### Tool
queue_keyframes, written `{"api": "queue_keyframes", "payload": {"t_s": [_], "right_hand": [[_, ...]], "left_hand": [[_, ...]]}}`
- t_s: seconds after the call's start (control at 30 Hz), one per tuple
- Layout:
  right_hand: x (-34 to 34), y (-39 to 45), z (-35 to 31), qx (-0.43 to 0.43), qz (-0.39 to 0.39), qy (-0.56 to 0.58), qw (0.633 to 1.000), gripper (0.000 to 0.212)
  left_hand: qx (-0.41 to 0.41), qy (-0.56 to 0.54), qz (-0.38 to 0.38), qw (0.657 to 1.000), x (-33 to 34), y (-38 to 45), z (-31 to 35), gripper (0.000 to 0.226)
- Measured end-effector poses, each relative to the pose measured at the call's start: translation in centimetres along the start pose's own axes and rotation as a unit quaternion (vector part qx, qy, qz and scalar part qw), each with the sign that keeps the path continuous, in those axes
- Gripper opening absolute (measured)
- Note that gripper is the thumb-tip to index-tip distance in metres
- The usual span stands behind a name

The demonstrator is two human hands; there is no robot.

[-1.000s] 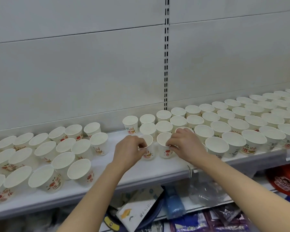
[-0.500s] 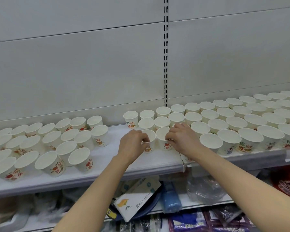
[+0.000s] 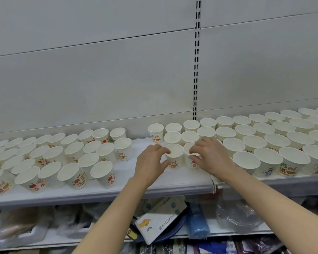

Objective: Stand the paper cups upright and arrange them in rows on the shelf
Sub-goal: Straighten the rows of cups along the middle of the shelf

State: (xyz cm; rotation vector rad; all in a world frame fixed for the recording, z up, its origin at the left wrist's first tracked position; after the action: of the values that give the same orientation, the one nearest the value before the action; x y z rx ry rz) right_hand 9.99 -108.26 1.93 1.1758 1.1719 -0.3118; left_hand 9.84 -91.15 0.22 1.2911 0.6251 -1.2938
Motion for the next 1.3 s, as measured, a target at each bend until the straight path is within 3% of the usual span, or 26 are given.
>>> {"api": "queue_keyframes", "payload": {"t_s": [0.23, 0.3, 0.4, 0.53, 0.73, 0.87, 1.1, 1.3], "right_hand": [[1.7, 1.3, -4.9, -0.042, 0.021, 0.023, 0.999, 0.008], [2.9, 2.1, -6.8, -0.046, 0.015, 0.044, 0.998, 0.007], [5.2, 4.0, -10.1, -0.052, -0.005, 0.064, 0.997, 0.005], [7.9, 7.6, -13.7, -0.037, -0.026, 0.078, 0.996, 0.004], [11.8, 13.2, -16.6, -0.010, -0.094, 0.040, 0.995, 0.031], [14.4, 15.0, -17.4, 0.023, -0.125, 0.005, 0.992, 0.013], [10.9, 10.9, -16.4, 0.070, -0.045, 0.038, 0.996, 0.006], [3.0, 1.2, -10.4, 0.131, 0.042, 0.098, 0.986, 0.006]], "left_hand": [[-0.122, 0.078, 0.115, 0.983, -6.8, -7.2, -11.6, 0.019], [-0.137, 0.084, 0.105, 0.981, -8.2, -9.1, -15.0, 0.027], [-0.104, 0.110, 0.031, 0.988, -7.9, -10.1, -17.3, 0.028], [-0.066, 0.113, -0.014, 0.991, -7.7, -9.3, -18.0, 0.009], [-0.060, 0.021, -0.015, 0.998, -8.7, -9.9, -18.5, 0.006], [-0.054, -0.027, -0.022, 0.998, -8.7, -9.8, -19.8, 0.009], [-0.078, -0.126, -0.006, 0.989, -8.5, -8.3, -19.4, 0.007], [-0.045, -0.219, -0.014, 0.975, -5.8, -6.9, -12.7, 0.014]]}}
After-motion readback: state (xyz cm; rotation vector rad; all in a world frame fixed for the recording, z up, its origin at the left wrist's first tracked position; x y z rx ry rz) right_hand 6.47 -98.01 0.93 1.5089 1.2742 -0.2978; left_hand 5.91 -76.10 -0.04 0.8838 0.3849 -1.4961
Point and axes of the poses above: each hand's wrist, its own y-axis towards the middle knuckle, its own x-axis out of the palm, z = x × y, the point moved 8 cm from there along y, towards the middle knuckle
